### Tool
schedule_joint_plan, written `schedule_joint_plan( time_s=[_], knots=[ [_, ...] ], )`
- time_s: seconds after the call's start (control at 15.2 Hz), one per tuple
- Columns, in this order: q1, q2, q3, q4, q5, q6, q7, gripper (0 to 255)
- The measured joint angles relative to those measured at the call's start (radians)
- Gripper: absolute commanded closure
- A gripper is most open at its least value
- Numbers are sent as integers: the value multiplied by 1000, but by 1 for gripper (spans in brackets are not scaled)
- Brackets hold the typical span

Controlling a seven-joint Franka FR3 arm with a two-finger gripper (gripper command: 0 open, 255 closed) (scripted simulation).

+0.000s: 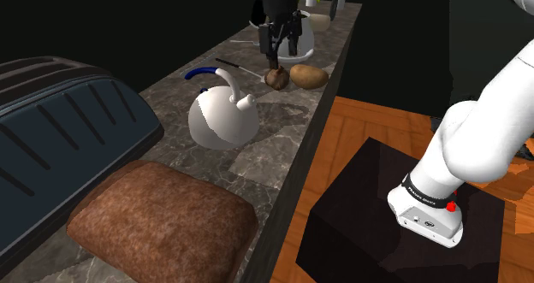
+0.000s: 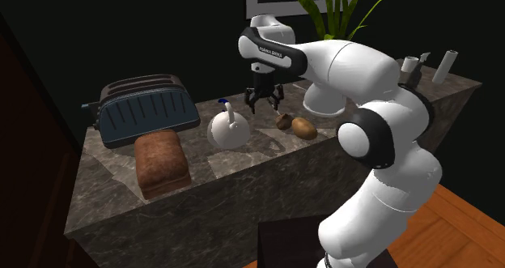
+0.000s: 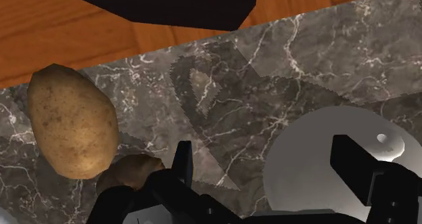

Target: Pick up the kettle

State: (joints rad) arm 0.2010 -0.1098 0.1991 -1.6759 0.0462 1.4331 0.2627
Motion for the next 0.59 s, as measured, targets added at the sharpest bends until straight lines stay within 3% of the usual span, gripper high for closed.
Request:
schedule_joint_plan(
  time_s=[0.4,0.59],
  knots=[
    [69,237,69,291,-24,-111,56,0],
    [128,399,102,508,-53,-195,95,0]
  ],
)
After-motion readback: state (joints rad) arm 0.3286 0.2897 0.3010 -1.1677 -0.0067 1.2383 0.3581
